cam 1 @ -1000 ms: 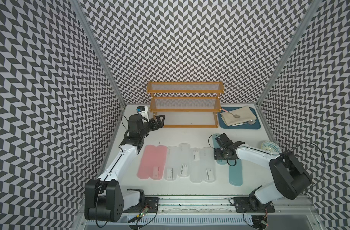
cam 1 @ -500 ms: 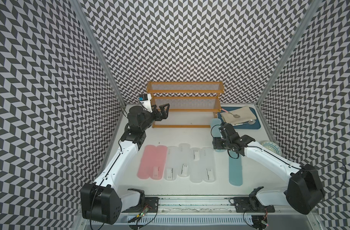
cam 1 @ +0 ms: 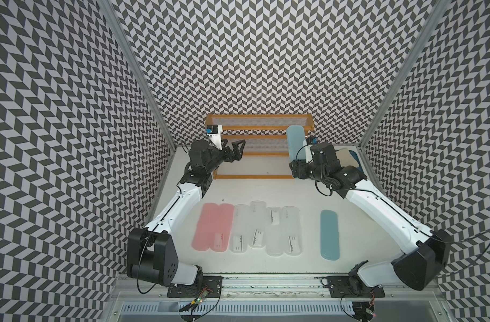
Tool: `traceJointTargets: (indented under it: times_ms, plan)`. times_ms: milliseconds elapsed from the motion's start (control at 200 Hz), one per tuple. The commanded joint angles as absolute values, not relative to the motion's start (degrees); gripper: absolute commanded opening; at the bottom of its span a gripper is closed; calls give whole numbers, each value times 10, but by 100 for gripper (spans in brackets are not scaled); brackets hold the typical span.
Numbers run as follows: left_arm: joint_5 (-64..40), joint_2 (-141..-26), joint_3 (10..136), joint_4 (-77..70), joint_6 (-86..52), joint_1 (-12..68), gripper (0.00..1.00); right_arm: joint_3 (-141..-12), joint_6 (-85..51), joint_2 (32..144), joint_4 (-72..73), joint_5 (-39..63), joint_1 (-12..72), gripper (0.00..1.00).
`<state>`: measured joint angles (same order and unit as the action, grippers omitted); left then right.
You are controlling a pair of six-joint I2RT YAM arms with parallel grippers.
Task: Place the pencil cases on the shelf according to color
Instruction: Place the pencil case on the shelf.
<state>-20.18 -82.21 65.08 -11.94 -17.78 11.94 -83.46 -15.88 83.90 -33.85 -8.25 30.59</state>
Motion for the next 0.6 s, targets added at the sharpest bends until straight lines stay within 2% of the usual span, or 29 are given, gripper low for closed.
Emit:
traceJointTargets:
  times_ms: [0,396,591]
  plan:
    - [-194,-796,635,-144,-165,122,100,-903,-139,874,-315,-93,303,70]
    - [-179,-790,616,-135,-153,148,99,-1234,-147,1097,-341,-91,244,72]
    - [-171,-797,622,-122,-139,171,100,-1340,-136,1182,-350,-100,212,73]
